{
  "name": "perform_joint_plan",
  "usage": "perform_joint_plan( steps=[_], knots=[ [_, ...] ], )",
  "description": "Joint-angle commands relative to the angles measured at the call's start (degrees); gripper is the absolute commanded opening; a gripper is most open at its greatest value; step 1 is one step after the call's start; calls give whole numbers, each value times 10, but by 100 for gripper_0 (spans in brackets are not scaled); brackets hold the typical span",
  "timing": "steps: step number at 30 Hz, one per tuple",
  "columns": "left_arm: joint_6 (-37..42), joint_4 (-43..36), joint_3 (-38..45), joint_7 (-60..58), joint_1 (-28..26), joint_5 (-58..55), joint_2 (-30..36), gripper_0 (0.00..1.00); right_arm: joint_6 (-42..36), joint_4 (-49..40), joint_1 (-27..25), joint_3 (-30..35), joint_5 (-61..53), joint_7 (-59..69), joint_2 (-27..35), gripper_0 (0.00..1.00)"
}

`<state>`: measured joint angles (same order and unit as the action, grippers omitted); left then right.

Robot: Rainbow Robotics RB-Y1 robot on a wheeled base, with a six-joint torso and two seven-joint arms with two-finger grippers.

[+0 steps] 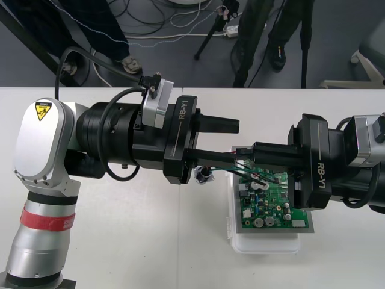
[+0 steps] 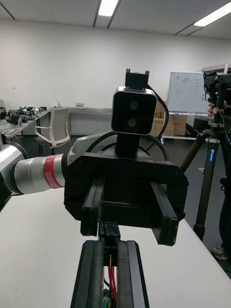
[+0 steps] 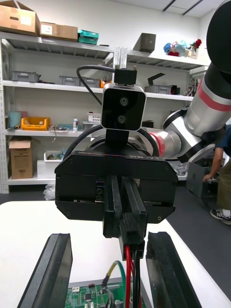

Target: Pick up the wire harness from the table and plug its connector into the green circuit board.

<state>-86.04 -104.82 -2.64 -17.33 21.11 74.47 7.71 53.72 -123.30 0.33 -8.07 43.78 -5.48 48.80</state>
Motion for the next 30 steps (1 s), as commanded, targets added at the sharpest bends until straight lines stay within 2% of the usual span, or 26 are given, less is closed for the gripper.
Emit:
perform_joint_plan(
  steps=[1, 8, 9, 11, 12, 30],
  knots=[
    [-25, -5, -6, 24, 19, -11, 10, 45, 3, -21, 3, 2, -12, 22, -4, 0],
    [-25, -5, -6, 24, 19, -13, 14, 45, 3, -20, 5, 2, -13, 23, -4, 0],
    [-25, -5, -6, 25, 19, -13, 14, 40, 3, -20, 6, 2, -12, 23, -4, 0],
    [-26, -4, -7, 25, 19, -13, 14, 19, 3, -20, 7, 2, -13, 25, -5, 0],
    [-31, -5, -7, 24, 19, -13, 14, 1, 2, -20, 8, 2, -12, 25, -4, 0],
    [-35, -5, -7, 24, 19, -16, 15, 0, 2, -21, 8, 2, -19, 29, -5, 0]
  ],
)
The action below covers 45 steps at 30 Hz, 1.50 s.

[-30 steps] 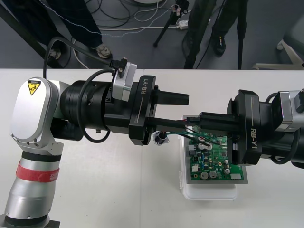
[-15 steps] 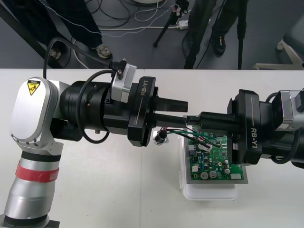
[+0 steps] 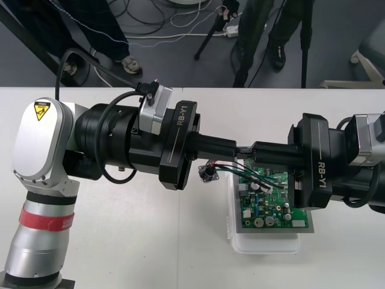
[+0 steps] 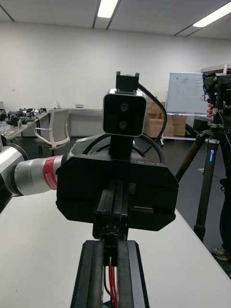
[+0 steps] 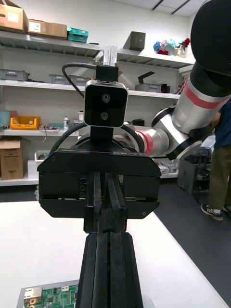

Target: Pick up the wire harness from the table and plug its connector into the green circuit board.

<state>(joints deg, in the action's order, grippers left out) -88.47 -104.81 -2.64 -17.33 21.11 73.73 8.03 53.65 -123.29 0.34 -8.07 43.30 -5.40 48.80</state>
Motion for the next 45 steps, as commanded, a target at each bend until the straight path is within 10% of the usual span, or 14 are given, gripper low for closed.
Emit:
perform_joint_plan(
  steps=[1, 14, 22, 45],
  knots=[
    [-11, -5, -7, 24, 19, -9, 12, 0, 3, -20, 8, 2, -15, 28, -5, 0],
    [-12, -5, -3, 29, 18, -18, 17, 0, 2, -20, 8, 2, -21, 28, -7, 4],
    [-11, -4, 2, 31, 18, -19, 19, 0, -6, -21, 8, 2, -35, 28, -7, 100],
    [-15, 64, 66, 62, 18, -29, 42, 0, 84, 33, 8, 64, -38, 37, 2, 100]
  ],
)
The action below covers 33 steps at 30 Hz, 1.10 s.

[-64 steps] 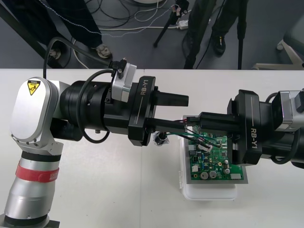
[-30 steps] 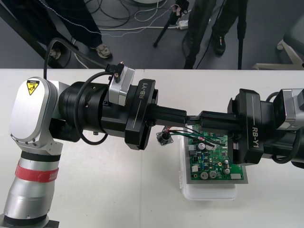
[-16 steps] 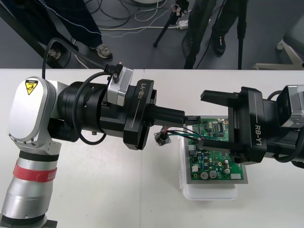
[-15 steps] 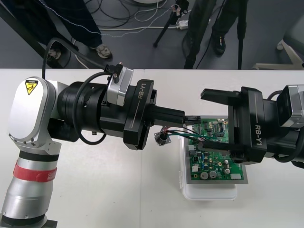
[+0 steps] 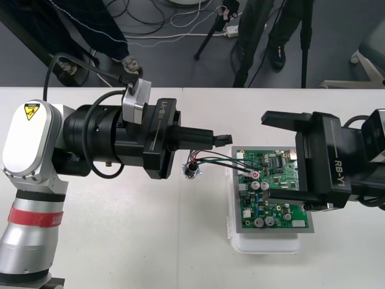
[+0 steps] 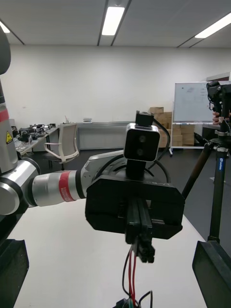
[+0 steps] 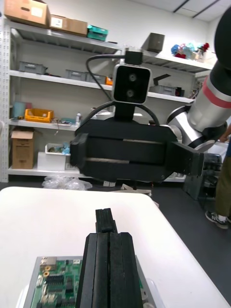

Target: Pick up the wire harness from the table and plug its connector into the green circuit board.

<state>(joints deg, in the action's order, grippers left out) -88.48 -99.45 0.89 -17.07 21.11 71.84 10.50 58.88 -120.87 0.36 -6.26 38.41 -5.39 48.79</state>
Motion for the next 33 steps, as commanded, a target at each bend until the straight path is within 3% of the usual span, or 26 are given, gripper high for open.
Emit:
perform_joint_plan(
  steps=[1, 15, 33],
  knots=[
    [-15, 15, 36, 62, 18, -10, 18, 0, 41, 12, 8, 50, 17, 40, 8, 100],
    [-15, 61, 42, 117, -25, 15, 67, 0, 43, 33, -37, 59, 63, 64, 147, 100],
    [-15, 62, 27, 157, -82, 77, 58, 0, 43, 92, -74, 67, 347, 102, 189, 100]
  ],
)
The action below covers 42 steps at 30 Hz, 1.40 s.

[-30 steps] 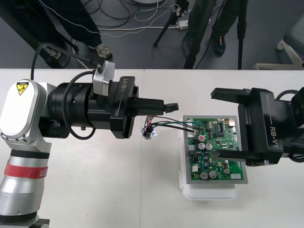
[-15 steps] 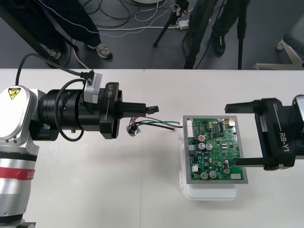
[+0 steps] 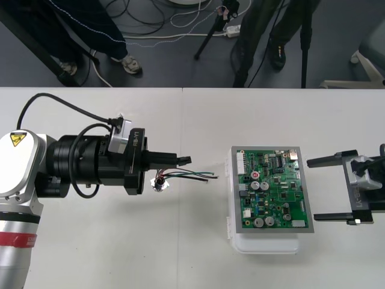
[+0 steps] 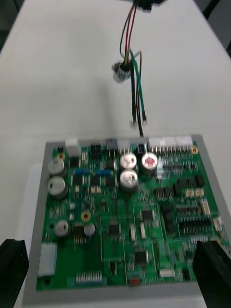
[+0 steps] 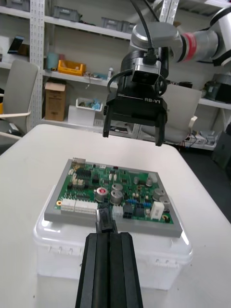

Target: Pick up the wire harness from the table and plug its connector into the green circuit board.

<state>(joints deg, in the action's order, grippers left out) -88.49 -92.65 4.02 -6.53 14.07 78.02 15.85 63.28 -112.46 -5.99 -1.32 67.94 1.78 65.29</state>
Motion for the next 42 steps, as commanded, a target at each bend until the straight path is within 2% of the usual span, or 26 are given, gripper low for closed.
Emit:
perform_joint_plan(
  steps=[1, 7, 15, 20, 27, 42],
  knots=[
    [-15, -6, -5, 52, -12, 17, 5, 0, 0, 8, -11, 18, 61, 32, 24, 100],
    [-15, 10, -17, 69, -16, 18, 5, 0, 33, 2, -10, 18, 160, 103, 23, 100],
    [-15, 64, -40, 131, -16, 18, 5, 0, 37, -19, -4, 18, 277, 164, 19, 100],
    [-15, 70, -53, 144, -15, 22, 5, 0, 52, -27, 5, 18, 332, 195, 15, 100],
    [-15, 77, -61, 158, -5, 48, -4, 0, 66, -27, 30, 11, 397, 204, -4, 100],
    [-15, 203, -74, 238, 49, 66, -54, 0, 66, -4, 116, -72, 461, 224, -45, 100]
  ],
)
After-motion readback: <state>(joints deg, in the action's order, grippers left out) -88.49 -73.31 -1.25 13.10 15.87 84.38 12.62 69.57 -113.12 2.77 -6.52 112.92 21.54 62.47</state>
